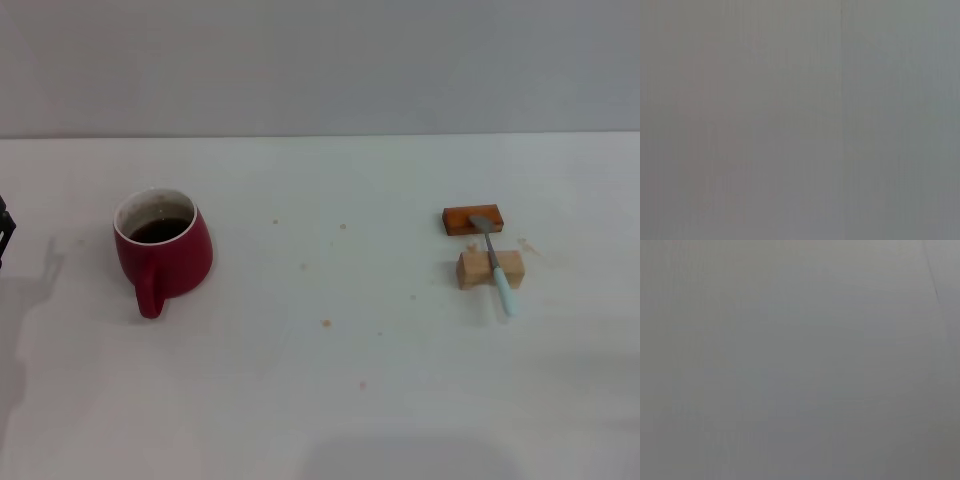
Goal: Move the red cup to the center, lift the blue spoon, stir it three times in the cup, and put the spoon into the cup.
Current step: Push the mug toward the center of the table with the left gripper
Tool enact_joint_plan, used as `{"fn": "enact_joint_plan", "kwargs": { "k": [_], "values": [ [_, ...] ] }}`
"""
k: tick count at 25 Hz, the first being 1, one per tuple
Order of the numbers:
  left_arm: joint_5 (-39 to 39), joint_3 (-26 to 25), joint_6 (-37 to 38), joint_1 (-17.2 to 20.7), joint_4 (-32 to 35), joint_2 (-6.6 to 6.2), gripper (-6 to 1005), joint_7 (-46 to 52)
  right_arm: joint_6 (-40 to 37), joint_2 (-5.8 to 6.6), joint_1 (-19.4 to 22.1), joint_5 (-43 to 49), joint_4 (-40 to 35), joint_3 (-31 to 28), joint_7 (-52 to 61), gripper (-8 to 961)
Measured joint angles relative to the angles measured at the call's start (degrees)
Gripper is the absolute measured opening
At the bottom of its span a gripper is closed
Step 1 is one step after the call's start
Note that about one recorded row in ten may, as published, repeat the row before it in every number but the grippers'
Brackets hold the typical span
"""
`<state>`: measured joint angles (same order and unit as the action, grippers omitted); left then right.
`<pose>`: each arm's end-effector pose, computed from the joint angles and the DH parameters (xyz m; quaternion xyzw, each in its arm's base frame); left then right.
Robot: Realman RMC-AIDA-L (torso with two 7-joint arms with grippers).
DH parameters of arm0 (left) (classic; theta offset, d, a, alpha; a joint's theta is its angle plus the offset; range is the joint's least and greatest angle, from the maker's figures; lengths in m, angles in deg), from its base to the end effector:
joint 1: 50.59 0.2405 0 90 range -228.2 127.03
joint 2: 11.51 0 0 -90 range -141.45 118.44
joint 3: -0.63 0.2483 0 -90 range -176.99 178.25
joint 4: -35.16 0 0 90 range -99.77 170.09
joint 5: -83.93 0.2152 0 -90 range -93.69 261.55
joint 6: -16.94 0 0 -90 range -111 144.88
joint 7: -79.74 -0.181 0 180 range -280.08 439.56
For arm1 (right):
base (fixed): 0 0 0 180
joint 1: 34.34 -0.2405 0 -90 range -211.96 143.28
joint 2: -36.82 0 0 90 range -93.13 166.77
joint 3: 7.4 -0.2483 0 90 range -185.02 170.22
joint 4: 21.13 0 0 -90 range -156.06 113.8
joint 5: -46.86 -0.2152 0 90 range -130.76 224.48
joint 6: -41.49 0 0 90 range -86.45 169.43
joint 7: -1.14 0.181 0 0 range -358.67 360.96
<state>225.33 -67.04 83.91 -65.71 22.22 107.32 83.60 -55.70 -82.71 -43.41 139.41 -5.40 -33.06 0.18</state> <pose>-0.3757 0.3254 0.0211 -0.6186 -0.2628 -0.2571 0.6944 0.3527 0.2463 0.0485 -0.4994 0.1861 0.3391 0.7753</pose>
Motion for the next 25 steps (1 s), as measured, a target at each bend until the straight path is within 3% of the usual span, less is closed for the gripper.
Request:
{"fn": "enact_joint_plan", "kwargs": {
  "k": [22,25],
  "values": [
    [0.2,-0.3,-0.3,-0.7,0.1,-0.07,819,-0.7,0.1,0.00,-0.1,0.0,0.1,0.2,0.0,755],
    [0.2,-0.6,-1.1,-0.9,-0.1,-0.11,766,-1.0,0.0,0.00,-0.1,0.0,0.2,0.2,0.0,755]
  ]
}}
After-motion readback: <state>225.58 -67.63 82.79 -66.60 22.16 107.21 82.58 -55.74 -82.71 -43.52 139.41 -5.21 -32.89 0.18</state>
